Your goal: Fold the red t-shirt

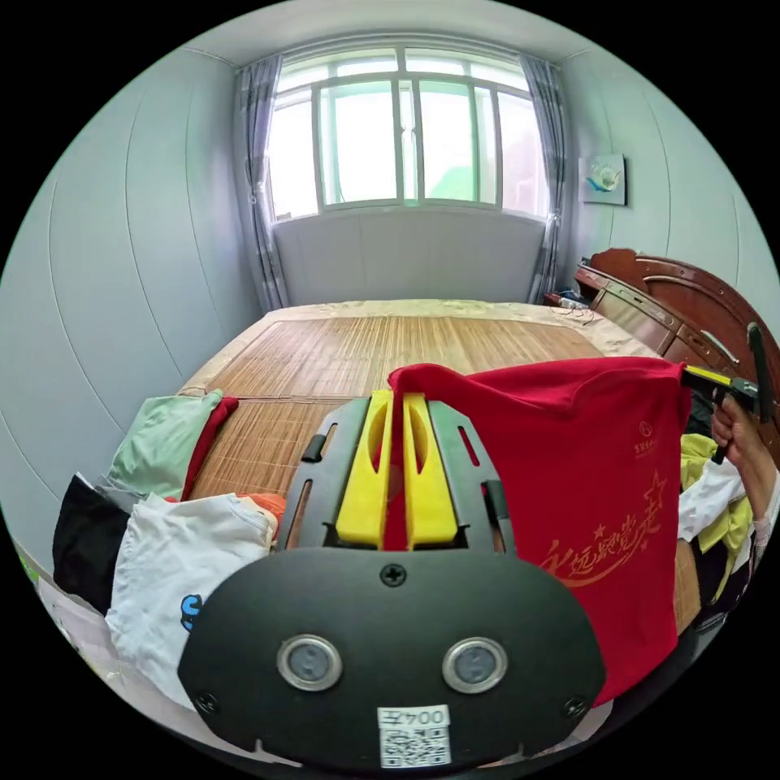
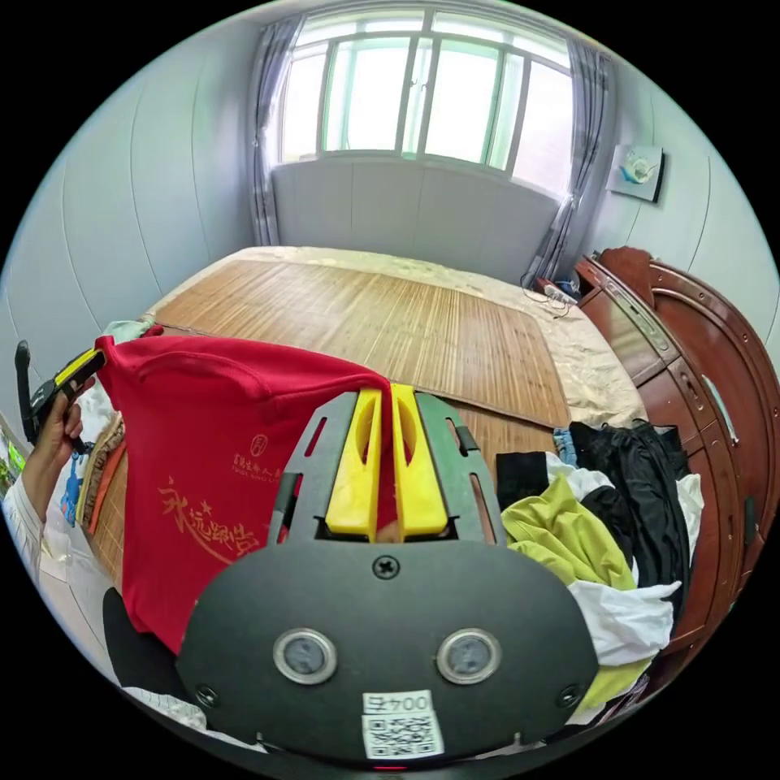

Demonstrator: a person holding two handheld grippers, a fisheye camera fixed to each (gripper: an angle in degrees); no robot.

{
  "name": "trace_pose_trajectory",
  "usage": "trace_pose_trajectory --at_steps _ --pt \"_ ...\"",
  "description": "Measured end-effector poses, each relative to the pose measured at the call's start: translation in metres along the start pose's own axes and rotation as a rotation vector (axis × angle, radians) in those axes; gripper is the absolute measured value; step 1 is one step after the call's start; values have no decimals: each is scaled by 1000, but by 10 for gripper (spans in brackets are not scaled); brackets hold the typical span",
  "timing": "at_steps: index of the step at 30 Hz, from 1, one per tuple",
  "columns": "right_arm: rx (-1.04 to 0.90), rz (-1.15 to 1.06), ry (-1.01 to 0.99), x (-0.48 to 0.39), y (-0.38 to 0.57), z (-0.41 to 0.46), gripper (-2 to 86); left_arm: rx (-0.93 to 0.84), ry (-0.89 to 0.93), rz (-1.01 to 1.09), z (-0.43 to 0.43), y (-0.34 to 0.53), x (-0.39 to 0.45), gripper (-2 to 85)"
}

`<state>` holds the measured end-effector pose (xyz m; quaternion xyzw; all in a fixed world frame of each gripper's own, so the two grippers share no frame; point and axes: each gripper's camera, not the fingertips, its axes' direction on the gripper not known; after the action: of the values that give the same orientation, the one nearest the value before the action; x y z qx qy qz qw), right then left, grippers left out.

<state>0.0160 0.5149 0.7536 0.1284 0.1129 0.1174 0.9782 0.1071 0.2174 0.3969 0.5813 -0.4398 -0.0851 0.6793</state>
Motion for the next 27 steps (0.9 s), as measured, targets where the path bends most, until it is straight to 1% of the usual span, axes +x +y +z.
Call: trace_pose_trajectory --at_steps 2,3,5,6,7,8,9,10,11,13,15,17,18,20,21,22,23,25,27 --pt "-75 -3 0 10 -5 58 27 -71 -1 -13 46 1 -3 23" --pt "-98 -5 -4 13 -5 71 31 -112 10 -42 72 2 -8 27" --pt "-200 32 -38 32 -4 121 54 -192 93 -157 109 5 -27 37" --pt "-219 55 -51 39 -3 130 60 -243 204 -290 132 9 -48 49" --pt "-237 124 -77 57 0 143 71 -271 320 -452 153 17 -72 68" --pt "-224 196 -113 77 5 149 80 -276 374 -528 162 23 -84 80" --pt "-207 232 -139 87 8 148 84 -278 464 -665 177 33 -107 101" --pt "-156 307 -192 109 16 142 85 -255 516 -777 183 44 -126 119" --pt "-105 364 -247 131 27 131 85 -233 531 -827 183 49 -136 122" --pt "-59 397 -315 156 47 107 83 -125 582 -921 171 64 -170 130" --pt "-48 375 -365 173 76 79 81 -94 604 -921 155 73 -192 132" --pt "-74 329 -408 188 132 38 77 -88 662 -908 134 86 -212 131" --pt "-84 324 -416 191 148 27 76 -77 703 -864 111 98 -220 129" --pt "-148 322 -424 199 223 -14 74 -116 741 -750 72 120 -221 125" --pt "-162 323 -422 200 242 -23 73 -158 750 -659 41 141 -216 123" --pt "-187 332 -406 200 283 -43 74 -201 731 -580 8 169 -207 120" --pt "-214 354 -386 201 323 -60 75 -229 718 -548 -8 185 -201 119" --pt "-233 423 -390 202 376 -84 77 -345 680 -437 -67 255 -170 118" --pt "-214 503 -421 203 418 -106 78 -431 634 -346 -104 304 -141 120"
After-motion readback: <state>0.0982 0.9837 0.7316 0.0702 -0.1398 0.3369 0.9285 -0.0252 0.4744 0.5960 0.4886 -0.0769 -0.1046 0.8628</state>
